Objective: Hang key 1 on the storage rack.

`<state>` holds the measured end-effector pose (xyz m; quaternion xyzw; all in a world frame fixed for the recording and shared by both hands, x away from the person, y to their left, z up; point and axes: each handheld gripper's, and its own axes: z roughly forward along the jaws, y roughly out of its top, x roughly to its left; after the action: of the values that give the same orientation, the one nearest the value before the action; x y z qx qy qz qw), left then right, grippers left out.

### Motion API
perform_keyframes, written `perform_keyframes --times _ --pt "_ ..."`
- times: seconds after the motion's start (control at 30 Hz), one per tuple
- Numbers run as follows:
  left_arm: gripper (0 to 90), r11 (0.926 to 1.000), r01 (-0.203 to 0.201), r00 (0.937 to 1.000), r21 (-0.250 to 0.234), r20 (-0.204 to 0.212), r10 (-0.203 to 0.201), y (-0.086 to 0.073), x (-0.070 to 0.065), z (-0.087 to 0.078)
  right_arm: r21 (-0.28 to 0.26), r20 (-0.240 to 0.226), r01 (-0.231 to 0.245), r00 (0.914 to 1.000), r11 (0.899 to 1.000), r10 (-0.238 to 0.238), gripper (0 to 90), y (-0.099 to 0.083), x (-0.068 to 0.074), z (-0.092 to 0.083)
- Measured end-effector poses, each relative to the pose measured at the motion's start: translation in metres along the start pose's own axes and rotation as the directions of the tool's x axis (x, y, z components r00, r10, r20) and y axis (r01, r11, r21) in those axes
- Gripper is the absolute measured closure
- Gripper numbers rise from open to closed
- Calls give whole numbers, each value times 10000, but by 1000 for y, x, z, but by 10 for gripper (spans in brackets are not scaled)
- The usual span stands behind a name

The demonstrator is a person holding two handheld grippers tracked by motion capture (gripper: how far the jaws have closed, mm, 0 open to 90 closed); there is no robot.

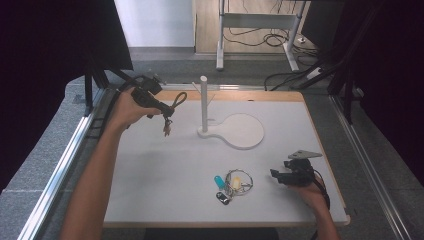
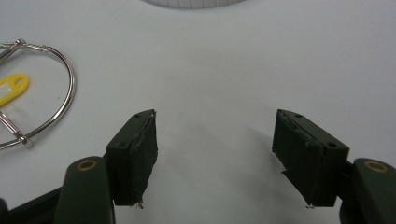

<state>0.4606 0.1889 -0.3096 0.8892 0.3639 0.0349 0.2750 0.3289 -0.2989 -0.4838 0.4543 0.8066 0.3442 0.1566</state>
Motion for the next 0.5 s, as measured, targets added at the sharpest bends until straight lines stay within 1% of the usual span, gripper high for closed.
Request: perform_keyframes --times 0.13,0.33,0.5 --pt "673 10000 24 9999 47 -126 -23 5 3 2 0 12 -36 10000 10000 36 312 0 -1 0" --pt "672 10000 65 10000 -15 -27 -65 10 6 5 10 8 -9 10000 10000 9 312 0 -1 0" --pt "672 9999 92 9999 -140 67 -91 15 8 3 -17 32 -15 10000 10000 15 313 0 -1 0"
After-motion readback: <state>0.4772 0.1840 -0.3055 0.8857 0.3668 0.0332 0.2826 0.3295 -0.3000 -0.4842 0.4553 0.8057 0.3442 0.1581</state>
